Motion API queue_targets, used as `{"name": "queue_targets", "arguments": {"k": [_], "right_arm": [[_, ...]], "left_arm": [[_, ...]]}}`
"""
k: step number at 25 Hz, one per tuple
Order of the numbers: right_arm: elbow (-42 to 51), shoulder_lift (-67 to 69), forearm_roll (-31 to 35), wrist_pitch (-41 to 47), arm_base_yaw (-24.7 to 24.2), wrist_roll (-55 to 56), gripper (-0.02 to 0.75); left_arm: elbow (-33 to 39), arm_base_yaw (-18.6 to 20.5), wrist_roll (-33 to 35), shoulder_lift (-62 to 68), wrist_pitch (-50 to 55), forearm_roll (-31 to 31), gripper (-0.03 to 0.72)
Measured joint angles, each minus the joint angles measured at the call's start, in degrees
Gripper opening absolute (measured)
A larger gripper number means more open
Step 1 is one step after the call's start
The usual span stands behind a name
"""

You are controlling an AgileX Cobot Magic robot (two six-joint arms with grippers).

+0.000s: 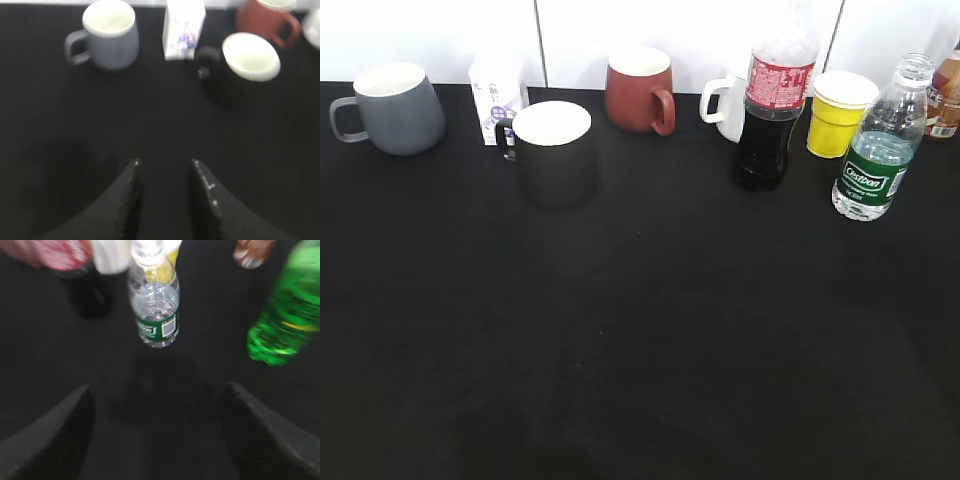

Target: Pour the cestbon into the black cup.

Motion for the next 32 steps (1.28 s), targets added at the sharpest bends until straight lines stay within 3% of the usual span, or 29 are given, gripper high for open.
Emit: {"name": "queue_targets", "arguments": {"k": [4,7,11,15,26,28,32], "right_arm": [[3.0,-19.2,3.9,9.7,0.0,0.0,0.595],[5.5,-32.3,1.8,18.2,0.0,0.0,0.595],[12.7,-43.7,-3.7,20.1,0.0,0.0,0.595],[16.2,-44.9,-6.7,21.7,0.0,-0.1,0.594],[16.7,-45.0,-6.0,22.1,-0.1,-1.3,0.594],[16.7,-45.0,-5.9,22.1,-0.8,-1.3,0.594],[16.8,-49.5,-5.9,22.2,-7.4,-1.4,0.594]], "left_arm": [[0.2,0.0,3.0,-15.6,14.3,-2.4,0.241],[7.3,0.0,4.5,-29.4,18.9,-2.7,0.241],[15.6,0.0,9.2,-43.6,20.6,-2.7,0.241],[18.1,0.0,9.6,-44.1,16.2,-3.2,0.241],[18.2,0.1,9.7,-44.1,15.7,-3.3,0.241],[18.2,1.5,9.8,-44.1,15.7,-3.4,0.241],[18.2,9.0,9.8,-44.1,15.7,-3.4,0.241]]}}
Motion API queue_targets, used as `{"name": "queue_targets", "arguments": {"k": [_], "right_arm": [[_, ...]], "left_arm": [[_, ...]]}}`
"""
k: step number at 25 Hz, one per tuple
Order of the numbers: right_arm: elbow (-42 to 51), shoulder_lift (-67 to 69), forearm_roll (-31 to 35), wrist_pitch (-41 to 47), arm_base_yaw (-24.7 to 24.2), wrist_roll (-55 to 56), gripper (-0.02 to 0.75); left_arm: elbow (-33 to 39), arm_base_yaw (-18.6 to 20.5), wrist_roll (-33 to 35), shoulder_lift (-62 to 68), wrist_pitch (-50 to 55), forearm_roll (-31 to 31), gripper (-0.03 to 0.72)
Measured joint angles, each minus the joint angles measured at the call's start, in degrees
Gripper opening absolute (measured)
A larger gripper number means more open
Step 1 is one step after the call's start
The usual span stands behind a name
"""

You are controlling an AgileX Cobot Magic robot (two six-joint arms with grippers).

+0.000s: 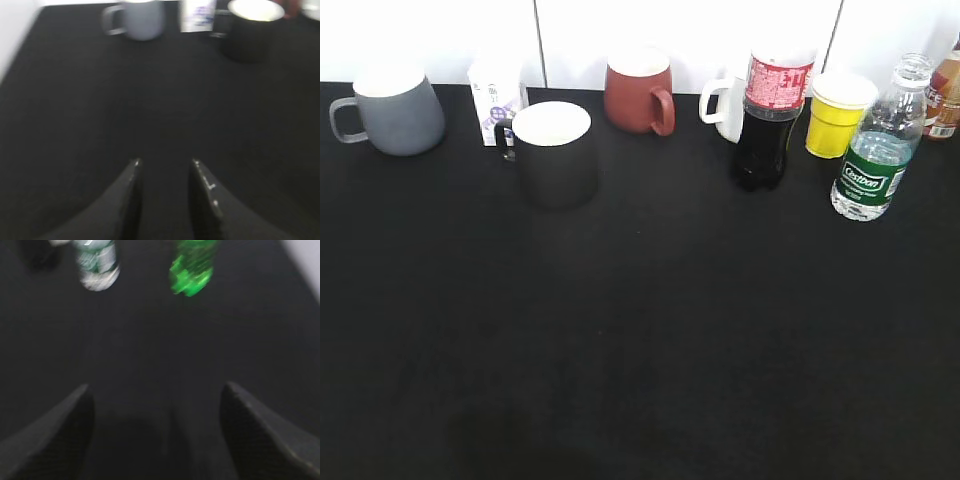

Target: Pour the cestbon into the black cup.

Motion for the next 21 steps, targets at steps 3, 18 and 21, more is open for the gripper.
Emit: {"name": "queue_targets", "arguments": {"k": [3,18,21], "right_arm": [[0.0,-0.3,0.4,0.1,-3.2,0.0,0.594],[0.0,-0.5,0.5,0.1,-3.3,0.0,0.593],[0.0,-0.5,0.5,0.1,-3.3,0.0,0.592]], "left_arm": [[0.0,2.6,0.1,0.0,0.0,0.0,0.241],[0.0,7.2,0.1,0.0,0.0,0.0,0.241],[0.0,7.2,0.1,0.0,0.0,0.0,0.241]]}}
